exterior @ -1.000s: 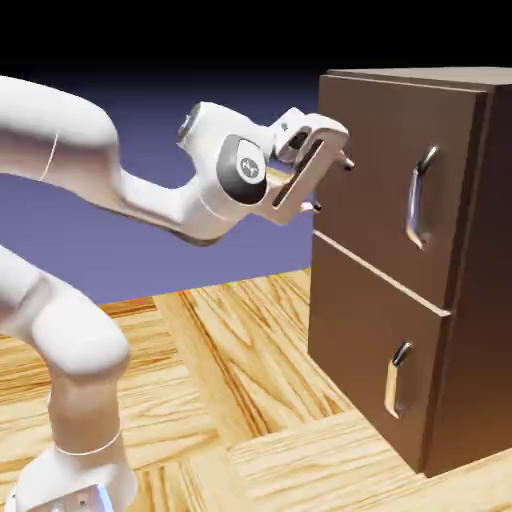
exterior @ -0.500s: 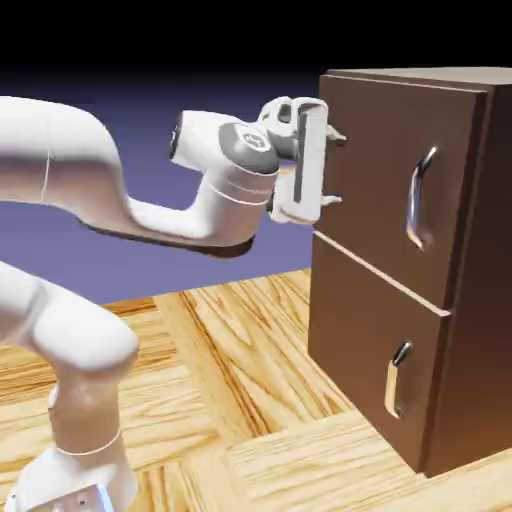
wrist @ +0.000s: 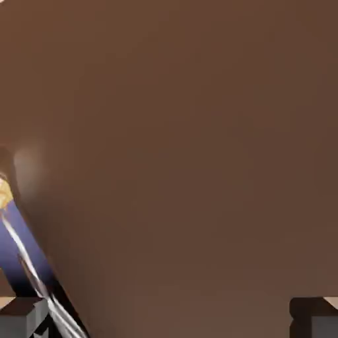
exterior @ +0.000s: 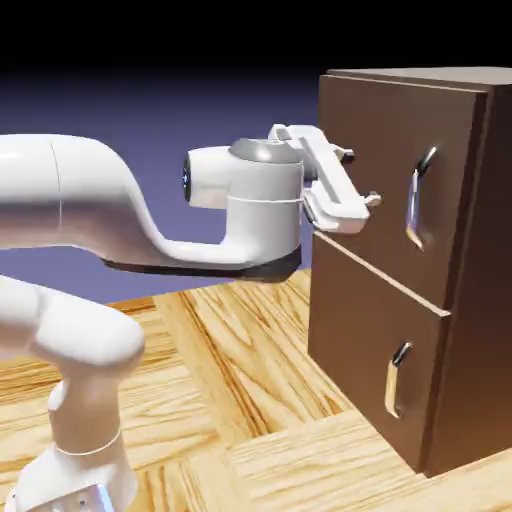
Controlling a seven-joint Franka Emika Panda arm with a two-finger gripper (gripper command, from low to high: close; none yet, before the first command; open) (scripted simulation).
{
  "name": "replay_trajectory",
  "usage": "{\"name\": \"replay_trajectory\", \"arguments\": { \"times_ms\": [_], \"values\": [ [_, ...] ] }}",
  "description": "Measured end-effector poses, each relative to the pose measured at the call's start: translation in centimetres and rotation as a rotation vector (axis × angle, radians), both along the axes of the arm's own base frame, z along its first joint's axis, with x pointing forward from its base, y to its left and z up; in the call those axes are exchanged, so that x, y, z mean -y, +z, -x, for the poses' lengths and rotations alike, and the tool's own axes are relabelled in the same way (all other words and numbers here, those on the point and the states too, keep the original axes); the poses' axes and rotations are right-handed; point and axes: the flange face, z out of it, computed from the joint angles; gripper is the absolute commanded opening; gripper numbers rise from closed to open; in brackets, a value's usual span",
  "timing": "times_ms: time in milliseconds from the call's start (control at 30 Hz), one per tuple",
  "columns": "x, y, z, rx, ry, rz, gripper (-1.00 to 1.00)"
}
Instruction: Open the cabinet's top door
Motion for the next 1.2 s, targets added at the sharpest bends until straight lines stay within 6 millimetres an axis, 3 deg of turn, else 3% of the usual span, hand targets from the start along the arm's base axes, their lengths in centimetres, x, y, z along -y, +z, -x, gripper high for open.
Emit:
{"name": "replay_trajectory", "arguments": {
  "times_ms": [300, 367, 500, 533, 600, 933, 1200],
  "values": [
    [4.5, -3.2, -1.5, 0.081, 0.023, 0.394, 0.00],
    [4.7, -3.4, -1.6, 0.084, 0.024, 0.414, 0.00],
    [4.6, -3.4, -5.7, 0.084, 0.025, 0.412, 0.00],
    [4.5, -3.4, -6.6, 0.084, 0.024, 0.414, -1.00],
    [4.5, -3.4, -6.6, 0.084, 0.024, 0.414, -1.00],
    [1.6, -3.4, 0.1, 0.047, -0.157, 0.421, -1.00],
    [-2.1, -3.4, 5.5, 0.012, -0.318, 0.425, -1.00]
  ]
}}
